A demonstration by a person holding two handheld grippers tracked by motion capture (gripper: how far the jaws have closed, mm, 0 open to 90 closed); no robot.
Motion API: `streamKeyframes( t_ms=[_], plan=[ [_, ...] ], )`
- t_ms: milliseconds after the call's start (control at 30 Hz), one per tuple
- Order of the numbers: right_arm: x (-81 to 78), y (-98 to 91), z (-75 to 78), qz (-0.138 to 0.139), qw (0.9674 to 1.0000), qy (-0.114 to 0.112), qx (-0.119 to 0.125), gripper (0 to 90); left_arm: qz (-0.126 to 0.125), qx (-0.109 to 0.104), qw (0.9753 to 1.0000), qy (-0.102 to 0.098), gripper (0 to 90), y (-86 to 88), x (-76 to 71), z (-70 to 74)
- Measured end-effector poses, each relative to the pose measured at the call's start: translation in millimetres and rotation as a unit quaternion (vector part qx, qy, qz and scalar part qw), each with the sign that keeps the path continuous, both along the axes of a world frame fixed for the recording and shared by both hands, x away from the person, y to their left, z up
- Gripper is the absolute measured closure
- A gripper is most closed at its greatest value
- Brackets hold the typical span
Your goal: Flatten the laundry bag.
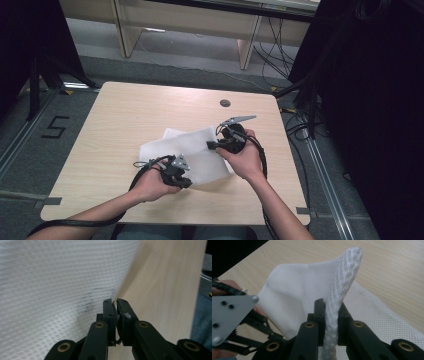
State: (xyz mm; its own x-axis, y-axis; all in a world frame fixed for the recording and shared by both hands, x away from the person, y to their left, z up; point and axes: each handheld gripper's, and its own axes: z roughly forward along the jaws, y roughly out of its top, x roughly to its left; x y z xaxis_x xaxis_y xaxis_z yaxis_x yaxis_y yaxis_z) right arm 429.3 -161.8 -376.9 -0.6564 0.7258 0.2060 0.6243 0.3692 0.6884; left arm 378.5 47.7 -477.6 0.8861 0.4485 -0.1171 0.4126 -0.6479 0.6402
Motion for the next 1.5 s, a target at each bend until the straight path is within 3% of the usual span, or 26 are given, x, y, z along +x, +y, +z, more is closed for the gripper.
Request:
streamKeyframes(
  t_ms=[33, 67, 167, 200, 267, 400, 567, 633, 667, 733, 767, 900, 967, 1000, 1033, 1067, 1133, 1167, 1200, 1233, 1267, 1300, 1367, 1433, 1467, 1500],
  plan=[
    [2.2, -1.7, -1.0, 0.013, 0.9998, -0.014, -0.004, 83.5, 0.000, 0.003, 1.0000, 0.003, 85.0, -1.2, -1.9, -1.3],
    [0.6, -0.6, -1.6, -0.004, 1.0000, -0.006, 0.000, 83.5, -0.004, 0.007, 1.0000, 0.004, 85.0, -2.1, -2.0, -3.2],
    [-2.2, -0.3, 0.2, 0.000, 1.0000, 0.006, -0.001, 83.4, 0.003, 0.019, 0.9998, 0.006, 85.2, -2.5, 2.4, -10.0],
    [-1.0, -1.2, -1.2, 0.009, 0.9999, -0.010, 0.002, 83.4, -0.001, 0.025, 0.9997, 0.002, 85.3, -1.1, 5.8, -11.2],
    [-4.1, -0.3, -2.0, -0.001, 1.0000, -0.006, 0.005, 83.3, 0.016, 0.018, 0.9996, 0.010, 85.6, -0.2, 8.4, -13.7],
    [-3.4, -4.5, -1.9, 0.018, 0.9998, -0.008, -0.006, 83.1, 0.016, 0.025, 0.9995, 0.008, 86.6, 3.9, 15.6, -14.0],
    [-5.7, -2.7, -4.8, 0.015, 0.9997, -0.016, 0.008, 83.0, 0.034, 0.024, 0.9991, 0.005, 87.2, 5.5, 25.2, -14.0],
    [-6.0, -5.2, -2.7, 0.033, 0.9993, -0.015, -0.005, 83.0, 0.038, 0.025, 0.9990, 0.002, 87.2, 5.7, 28.3, -14.5],
    [-7.2, -4.6, -3.0, 0.030, 0.9993, -0.020, -0.003, 83.0, 0.047, 0.018, 0.9987, 0.000, 87.2, 5.0, 29.2, -15.3],
    [-8.1, -2.9, -6.0, 0.030, 0.9989, -0.036, 0.005, 83.0, 0.045, 0.027, 0.9986, -0.002, 87.3, 7.5, 33.7, -15.1],
    [-10.6, -2.5, -4.2, 0.026, 0.9994, -0.022, 0.004, 83.0, 0.049, 0.028, 0.9984, -0.003, 87.3, 8.2, 35.5, -15.1],
    [-10.5, -5.2, -2.6, 0.043, 0.9988, -0.023, -0.006, 83.1, 0.059, 0.022, 0.9980, -0.007, 87.0, 10.6, 40.9, -16.0],
    [-11.2, -4.4, -5.6, 0.041, 0.9984, -0.039, -0.001, 83.1, 0.061, 0.027, 0.9977, -0.013, 86.9, 13.6, 44.7, -15.3],
    [-12.7, -4.5, -5.0, 0.039, 0.9989, -0.026, 0.001, 83.1, 0.067, 0.021, 0.9975, -0.010, 86.8, 14.6, 46.1, -16.0],
    [-12.9, -5.3, -7.2, 0.047, 0.9984, -0.031, -0.002, 83.2, 0.087, 0.002, 0.9962, -0.010, 86.6, 14.7, 46.5, -18.1],
    [-14.1, -5.2, -7.5, 0.049, 0.9986, -0.021, -0.005, 83.2, 0.086, 0.009, 0.9962, -0.012, 86.4, 16.1, 46.7, -17.3],
    [-14.7, -3.9, -10.0, 0.047, 0.9986, -0.025, 0.000, 83.3, 0.093, 0.006, 0.9956, -0.010, 86.2, 16.3, 46.0, -17.8],
    [-15.0, -3.9, -12.9, 0.050, 0.9982, -0.033, 0.003, 83.3, 0.089, 0.003, 0.9960, -0.008, 85.9, 17.6, 44.7, -17.6],
    [-14.7, -6.1, -11.5, 0.060, 0.9977, -0.030, -0.011, 83.4, 0.066, 0.021, 0.9975, -0.014, 85.7, 21.9, 46.3, -15.2],
    [-15.8, -5.9, -11.4, 0.058, 0.9980, -0.023, -0.010, 83.4, 0.068, 0.017, 0.9974, -0.014, 85.4, 23.4, 44.9, -14.2],
    [-16.6, -4.0, -14.8, 0.051, 0.9982, -0.031, 0.002, 83.4, 0.067, 0.022, 0.9974, -0.016, 85.3, 26.3, 44.0, -12.4],
    [-17.1, -4.6, -14.8, 0.058, 0.9979, -0.027, -0.002, 83.4, 0.088, -0.004, 0.9960, -0.011, 85.1, 26.6, 41.3, -13.4],
    [-18.1, -6.9, -15.0, 0.064, 0.9976, -0.023, -0.016, 83.4, 0.088, -0.005, 0.9960, -0.016, 84.8, 35.5, 38.8, -9.8],
    [-18.7, -5.5, -18.8, 0.059, 0.9977, -0.034, -0.003, 83.4, 0.085, 0.000, 0.9962, -0.015, 84.5, 41.8, 37.7, -7.7],
    [-20.0, -7.2, -20.0, 0.063, 0.9975, -0.029, -0.010, 83.4, 0.096, -0.009, 0.9952, -0.017, 84.2, 54.0, 34.9, -4.5],
    [-20.3, -8.4, -21.0, 0.067, 0.9971, -0.030, -0.018, 83.4, 0.096, -0.009, 0.9952, -0.017, 84.0, 54.0, 34.9, -4.5]
  ],
)
